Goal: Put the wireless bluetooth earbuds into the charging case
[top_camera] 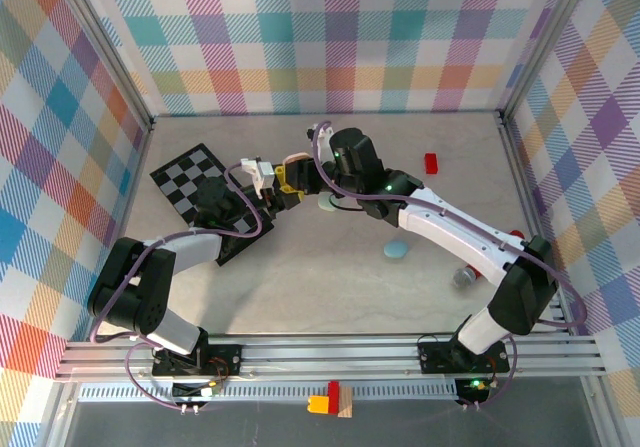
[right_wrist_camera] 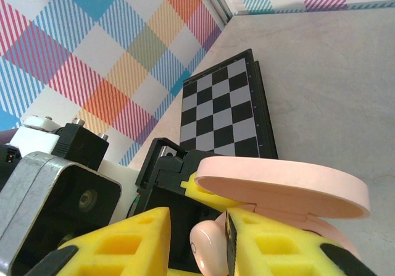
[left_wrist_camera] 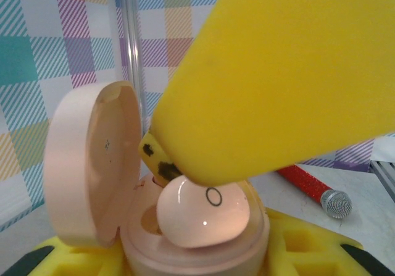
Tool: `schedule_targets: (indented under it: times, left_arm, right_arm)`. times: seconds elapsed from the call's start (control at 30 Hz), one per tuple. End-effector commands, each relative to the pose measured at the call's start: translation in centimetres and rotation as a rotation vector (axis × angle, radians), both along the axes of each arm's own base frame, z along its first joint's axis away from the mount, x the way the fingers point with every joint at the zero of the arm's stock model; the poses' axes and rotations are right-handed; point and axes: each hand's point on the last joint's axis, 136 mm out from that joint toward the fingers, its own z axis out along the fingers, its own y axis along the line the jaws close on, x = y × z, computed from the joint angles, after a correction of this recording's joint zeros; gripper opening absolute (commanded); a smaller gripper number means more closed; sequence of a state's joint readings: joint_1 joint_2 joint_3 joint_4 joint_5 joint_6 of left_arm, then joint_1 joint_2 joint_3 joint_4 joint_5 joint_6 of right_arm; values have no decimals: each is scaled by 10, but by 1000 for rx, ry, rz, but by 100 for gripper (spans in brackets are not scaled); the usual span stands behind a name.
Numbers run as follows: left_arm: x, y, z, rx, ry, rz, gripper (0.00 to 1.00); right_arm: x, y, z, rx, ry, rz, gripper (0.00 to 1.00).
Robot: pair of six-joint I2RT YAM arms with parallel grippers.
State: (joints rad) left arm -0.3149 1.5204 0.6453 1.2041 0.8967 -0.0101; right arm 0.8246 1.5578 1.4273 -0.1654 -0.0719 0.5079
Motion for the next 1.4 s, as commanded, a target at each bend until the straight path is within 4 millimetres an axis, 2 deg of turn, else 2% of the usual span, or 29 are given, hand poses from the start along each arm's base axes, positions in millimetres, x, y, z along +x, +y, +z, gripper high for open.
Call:
schedule_targets:
  times: [0.0,0.3,0.5,0.6,0.7,0.87,1.07,1.2,1.37]
  left_arm:
    - [-18,-3,24,-24,-119,-45,37]
    - [-15,-3,19,-19,-110,-40,37]
    - [-13,-3,12,-6,-112,-31,37]
    - [-14,-4,6,12,-122,-33,37]
    - [-16,-3,2,27,-143,-31,37]
    - [-22,-3,3,29,-174,-44,37]
    - [-25,-2,7,22,-174,-44,37]
    - [-24,0,9,15,-170,-27,37]
    - [-21,0,12,4,-162,-20,37]
  right_arm:
    - [1,-10,28,35,-65,-12,30]
    - [-8,-11,39,64,-95,24,33]
    - [-18,-17,61,113,-162,47,33]
    - [-15,-21,68,96,-191,30,32]
    - [-9,-17,70,64,-201,22,27]
    - [20,-20,49,-49,-130,-49,22]
    - [32,-15,24,-150,-27,-27,23]
    - [28,-17,6,-216,42,-3,23]
    - [10,-26,1,-224,47,40,23]
